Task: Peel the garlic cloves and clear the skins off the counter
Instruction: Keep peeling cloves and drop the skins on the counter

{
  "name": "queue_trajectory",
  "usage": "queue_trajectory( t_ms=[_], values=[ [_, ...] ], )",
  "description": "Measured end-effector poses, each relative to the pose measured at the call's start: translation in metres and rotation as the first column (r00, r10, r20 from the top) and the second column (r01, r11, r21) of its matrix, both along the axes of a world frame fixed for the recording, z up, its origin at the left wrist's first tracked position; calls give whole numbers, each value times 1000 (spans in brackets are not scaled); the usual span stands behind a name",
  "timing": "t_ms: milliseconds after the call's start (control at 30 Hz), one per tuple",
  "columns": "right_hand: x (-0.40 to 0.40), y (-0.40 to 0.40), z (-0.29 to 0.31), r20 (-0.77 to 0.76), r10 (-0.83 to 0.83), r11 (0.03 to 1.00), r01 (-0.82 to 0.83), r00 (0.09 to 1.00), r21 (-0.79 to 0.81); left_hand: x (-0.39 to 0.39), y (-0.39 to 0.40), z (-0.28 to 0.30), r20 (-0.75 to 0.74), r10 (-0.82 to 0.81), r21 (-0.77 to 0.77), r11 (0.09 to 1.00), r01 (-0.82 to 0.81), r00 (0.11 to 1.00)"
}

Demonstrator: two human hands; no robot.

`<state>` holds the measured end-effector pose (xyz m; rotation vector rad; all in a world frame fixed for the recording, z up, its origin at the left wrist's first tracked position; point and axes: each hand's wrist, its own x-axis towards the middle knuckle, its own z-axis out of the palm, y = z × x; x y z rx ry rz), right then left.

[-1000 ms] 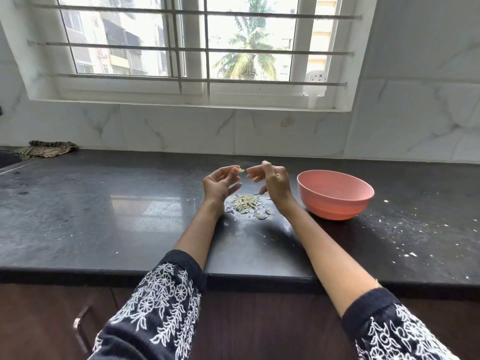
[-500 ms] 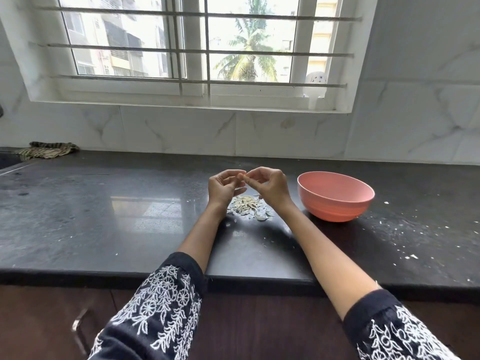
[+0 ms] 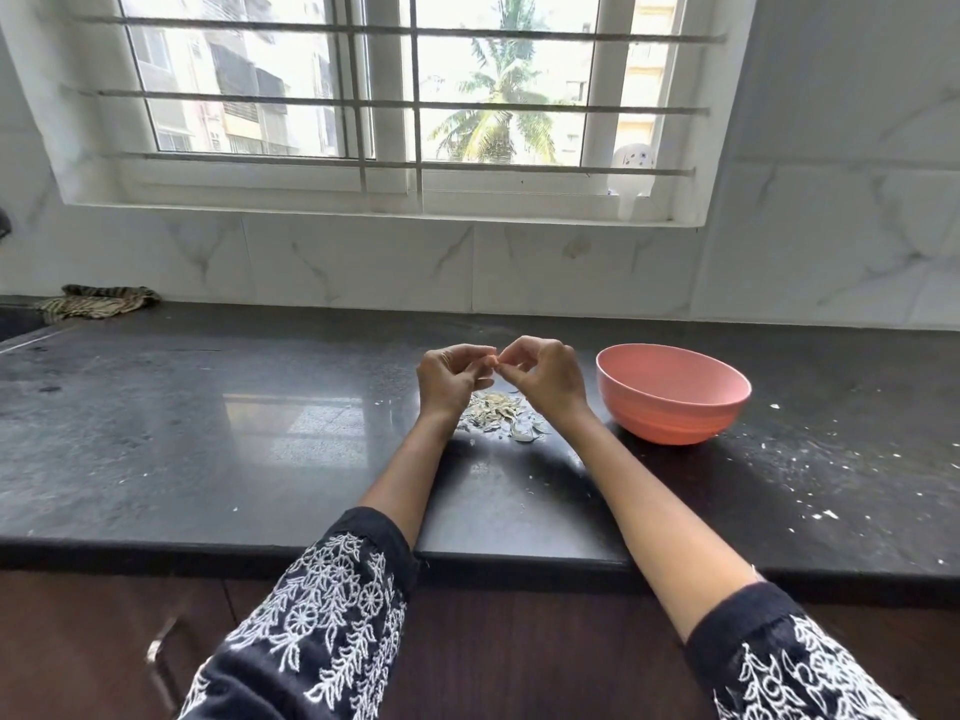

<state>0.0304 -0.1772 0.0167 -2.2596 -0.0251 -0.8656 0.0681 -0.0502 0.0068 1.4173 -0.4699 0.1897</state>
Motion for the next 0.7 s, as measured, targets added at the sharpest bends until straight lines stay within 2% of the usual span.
queue_trajectory(
  t_ms=[233,467,700],
  values=[
    [0,1,0,-47,12,1000,-10,999,24,-1,0,0,-25,-55,-26,998,54,998],
    [1,1,1,-24,46,996,-44,999,84,0,3,1,-79,-40,-132,991,29,996],
    [-4,5,5,44,57,977,-65,997,202,-1,2,1,-88,-29,-139,990,16,996]
  ],
)
